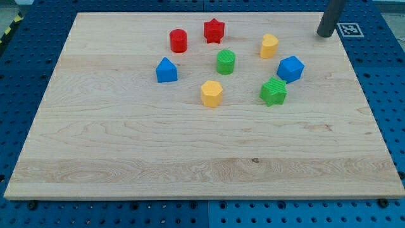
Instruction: Push the yellow hexagon to the left of the blue triangle
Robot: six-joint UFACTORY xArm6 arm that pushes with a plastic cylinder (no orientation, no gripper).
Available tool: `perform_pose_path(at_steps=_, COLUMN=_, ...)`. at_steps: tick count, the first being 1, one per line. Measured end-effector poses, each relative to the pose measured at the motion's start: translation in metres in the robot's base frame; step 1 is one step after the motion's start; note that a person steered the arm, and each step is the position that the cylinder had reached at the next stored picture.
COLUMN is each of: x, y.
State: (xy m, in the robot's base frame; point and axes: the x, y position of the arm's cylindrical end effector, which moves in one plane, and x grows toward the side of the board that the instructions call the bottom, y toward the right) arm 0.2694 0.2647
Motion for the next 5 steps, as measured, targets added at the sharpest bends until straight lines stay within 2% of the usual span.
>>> perform_pose_path(at_steps=5, x=0.0005, y=0.001)
